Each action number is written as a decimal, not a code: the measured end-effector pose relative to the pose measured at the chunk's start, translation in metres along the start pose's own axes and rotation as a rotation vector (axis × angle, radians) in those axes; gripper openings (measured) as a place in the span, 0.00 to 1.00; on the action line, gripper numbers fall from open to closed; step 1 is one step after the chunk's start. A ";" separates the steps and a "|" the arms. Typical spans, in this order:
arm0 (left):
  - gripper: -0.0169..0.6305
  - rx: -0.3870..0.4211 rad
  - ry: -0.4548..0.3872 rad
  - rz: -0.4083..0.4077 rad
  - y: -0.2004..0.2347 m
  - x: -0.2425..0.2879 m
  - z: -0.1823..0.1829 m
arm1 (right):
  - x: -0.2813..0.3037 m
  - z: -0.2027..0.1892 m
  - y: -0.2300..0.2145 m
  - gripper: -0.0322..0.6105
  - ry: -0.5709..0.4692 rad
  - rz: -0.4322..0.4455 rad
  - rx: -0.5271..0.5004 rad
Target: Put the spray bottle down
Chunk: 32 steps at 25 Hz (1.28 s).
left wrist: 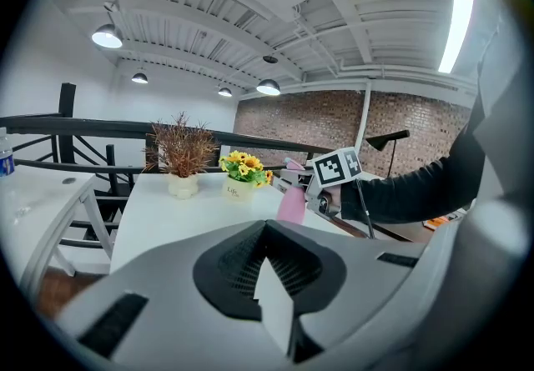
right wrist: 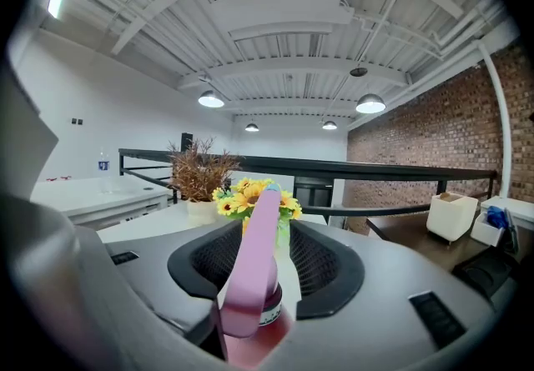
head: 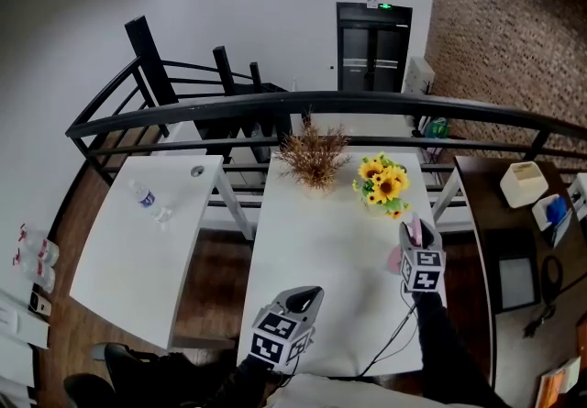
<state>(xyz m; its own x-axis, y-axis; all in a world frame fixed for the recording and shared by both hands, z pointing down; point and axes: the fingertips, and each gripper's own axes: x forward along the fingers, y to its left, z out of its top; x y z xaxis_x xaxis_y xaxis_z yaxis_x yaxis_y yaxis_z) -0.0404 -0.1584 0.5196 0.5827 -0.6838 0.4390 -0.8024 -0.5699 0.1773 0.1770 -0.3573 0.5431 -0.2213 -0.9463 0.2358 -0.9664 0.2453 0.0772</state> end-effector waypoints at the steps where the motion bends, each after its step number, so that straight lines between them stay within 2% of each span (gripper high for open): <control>1: 0.01 0.001 0.000 0.000 0.000 0.000 0.000 | -0.001 -0.001 0.001 0.31 0.000 0.001 0.004; 2: 0.01 0.003 0.000 0.000 0.000 0.001 0.000 | -0.002 -0.002 0.001 0.31 0.002 0.000 0.007; 4: 0.01 0.005 -0.001 -0.003 0.000 0.000 0.000 | -0.006 -0.005 0.001 0.41 0.007 -0.006 0.014; 13: 0.01 0.021 0.002 -0.030 -0.002 -0.005 0.000 | -0.034 -0.016 0.009 0.41 0.021 -0.028 0.044; 18: 0.01 0.023 -0.004 -0.038 -0.001 -0.013 0.000 | -0.084 -0.034 0.014 0.41 0.020 -0.100 0.158; 21: 0.01 0.020 -0.006 -0.042 0.000 -0.020 -0.001 | -0.121 -0.047 0.032 0.41 0.029 -0.093 0.220; 23: 0.01 0.020 -0.008 -0.049 0.000 -0.022 -0.001 | -0.142 -0.047 0.044 0.32 0.018 -0.068 0.245; 25: 0.01 0.018 -0.010 -0.056 -0.001 -0.021 -0.002 | -0.159 -0.037 0.053 0.09 -0.016 -0.038 0.260; 26: 0.01 0.016 -0.011 -0.059 -0.001 -0.020 -0.003 | -0.164 -0.029 0.057 0.04 -0.035 -0.013 0.265; 32: 0.01 0.028 -0.033 -0.093 -0.014 -0.016 0.010 | -0.183 0.040 0.082 0.03 -0.113 0.217 0.218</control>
<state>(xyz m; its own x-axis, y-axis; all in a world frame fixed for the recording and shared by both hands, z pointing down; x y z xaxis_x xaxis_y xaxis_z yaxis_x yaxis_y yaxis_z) -0.0371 -0.1447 0.5014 0.6592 -0.6416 0.3922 -0.7407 -0.6441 0.1913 0.1333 -0.1731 0.4672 -0.4266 -0.8973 0.1138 -0.8976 0.4045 -0.1754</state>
